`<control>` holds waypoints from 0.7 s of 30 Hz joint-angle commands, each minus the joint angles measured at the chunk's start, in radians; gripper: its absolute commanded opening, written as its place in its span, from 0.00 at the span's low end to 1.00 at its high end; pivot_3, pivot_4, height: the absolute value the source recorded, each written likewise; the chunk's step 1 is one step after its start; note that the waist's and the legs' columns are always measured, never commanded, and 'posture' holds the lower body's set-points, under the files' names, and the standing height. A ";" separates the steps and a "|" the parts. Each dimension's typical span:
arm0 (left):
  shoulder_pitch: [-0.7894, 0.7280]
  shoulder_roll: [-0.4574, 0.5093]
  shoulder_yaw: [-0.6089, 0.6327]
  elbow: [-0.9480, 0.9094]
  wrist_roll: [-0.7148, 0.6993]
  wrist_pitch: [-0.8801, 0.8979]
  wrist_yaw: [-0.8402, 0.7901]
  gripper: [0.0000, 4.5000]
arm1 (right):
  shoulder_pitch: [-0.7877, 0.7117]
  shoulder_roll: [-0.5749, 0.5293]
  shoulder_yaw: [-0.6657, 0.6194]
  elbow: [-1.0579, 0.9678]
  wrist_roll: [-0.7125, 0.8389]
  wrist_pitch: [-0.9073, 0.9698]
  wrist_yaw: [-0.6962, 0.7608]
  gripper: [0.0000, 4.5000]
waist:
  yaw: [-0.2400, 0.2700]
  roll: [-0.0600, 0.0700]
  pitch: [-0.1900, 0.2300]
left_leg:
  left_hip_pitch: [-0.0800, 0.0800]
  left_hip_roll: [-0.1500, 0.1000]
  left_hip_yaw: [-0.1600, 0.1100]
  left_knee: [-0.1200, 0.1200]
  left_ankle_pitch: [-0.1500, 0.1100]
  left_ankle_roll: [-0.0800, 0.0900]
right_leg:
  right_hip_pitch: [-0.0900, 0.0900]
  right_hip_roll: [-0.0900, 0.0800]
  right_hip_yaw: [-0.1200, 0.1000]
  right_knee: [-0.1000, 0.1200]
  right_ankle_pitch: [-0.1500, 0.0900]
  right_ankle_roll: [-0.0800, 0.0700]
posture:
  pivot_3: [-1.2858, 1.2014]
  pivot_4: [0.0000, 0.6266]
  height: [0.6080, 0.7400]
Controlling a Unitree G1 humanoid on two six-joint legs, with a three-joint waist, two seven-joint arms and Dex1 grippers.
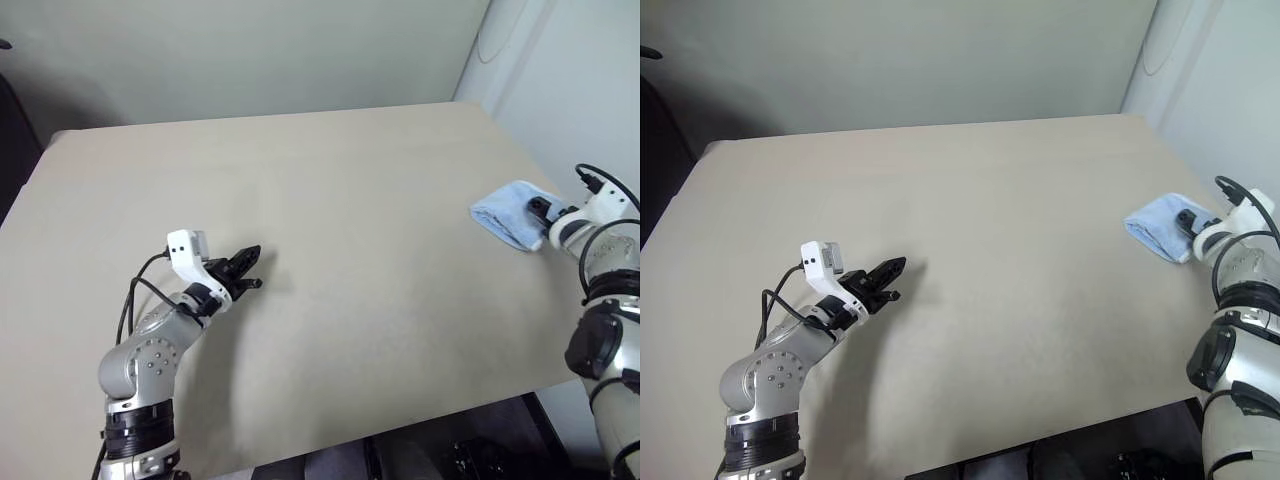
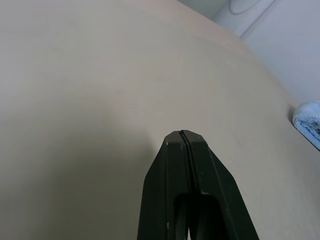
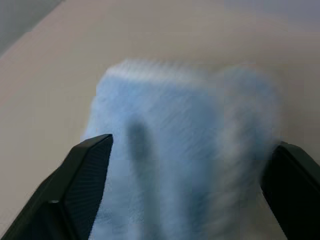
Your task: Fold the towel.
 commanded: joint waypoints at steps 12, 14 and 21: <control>0.056 0.202 -0.012 0.083 0.340 -0.455 -0.117 0.00 | 0.232 0.118 0.428 -0.747 -0.084 -0.143 0.466 0.99 | -0.035 0.000 0.000 | 0.001 0.001 0.000 0.000 -0.003 0.004 | 0.000 0.003 0.001 0.000 0.000 0.000 | 0.52 0.24 1.00; 0.052 0.182 0.005 0.108 0.337 -0.480 -0.108 0.00 | 0.224 0.184 0.461 -0.742 -0.092 -0.143 0.475 0.99 | -0.035 0.000 0.000 | 0.001 0.001 0.000 0.001 -0.002 0.003 | 0.000 0.003 0.000 -0.001 0.000 0.000 | 0.52 0.24 1.00; 0.119 0.105 0.021 0.046 0.379 -0.496 -0.002 0.00 | 0.223 0.353 0.528 -0.636 -0.140 -0.221 0.469 0.99 | -0.013 0.000 0.000 | -0.003 -0.001 -0.002 0.001 -0.001 0.002 | -0.002 -0.001 -0.003 -0.002 0.000 0.000 | 0.52 0.24 1.00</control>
